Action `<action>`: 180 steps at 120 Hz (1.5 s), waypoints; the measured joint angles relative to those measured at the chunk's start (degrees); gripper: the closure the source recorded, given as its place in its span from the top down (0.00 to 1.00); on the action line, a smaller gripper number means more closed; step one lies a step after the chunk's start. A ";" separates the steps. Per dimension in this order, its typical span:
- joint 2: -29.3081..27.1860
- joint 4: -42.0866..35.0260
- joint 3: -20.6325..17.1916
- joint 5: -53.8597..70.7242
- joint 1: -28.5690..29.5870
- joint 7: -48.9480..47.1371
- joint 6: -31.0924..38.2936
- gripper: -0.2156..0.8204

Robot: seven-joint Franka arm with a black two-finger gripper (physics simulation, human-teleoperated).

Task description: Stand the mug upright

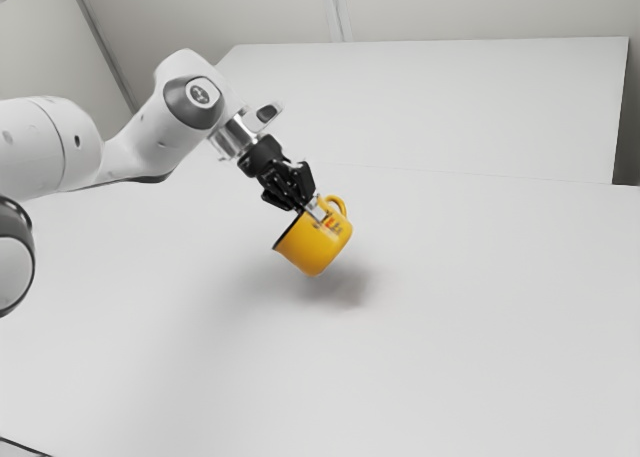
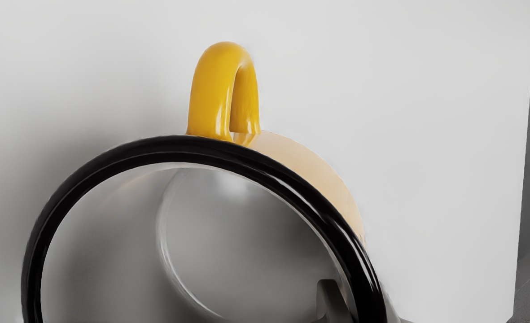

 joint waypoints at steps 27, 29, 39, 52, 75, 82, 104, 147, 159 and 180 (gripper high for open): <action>-6.08 -4.18 -7.03 28.25 -0.69 -5.07 4.04 0.03; -6.39 -4.64 -7.53 30.09 -0.77 -5.57 4.40 0.03; -7.08 -6.56 -8.81 38.47 -1.76 -8.10 6.21 0.03; -7.20 -8.87 -9.13 46.54 -1.98 -11.04 9.58 0.03; -6.18 -10.75 -9.15 53.35 -2.17 -15.33 15.78 0.03; -5.37 -10.80 -9.13 54.06 -2.22 -16.42 17.34 0.03; -3.37 -10.81 -9.12 55.03 -2.20 -19.34 20.59 0.03; -1.99 -12.37 -9.11 58.65 -3.07 -23.30 22.26 0.03; -2.08 -13.24 -9.12 58.87 -2.86 -24.24 22.41 0.03; -1.65 -14.03 -9.17 58.91 -2.97 -25.76 22.63 0.03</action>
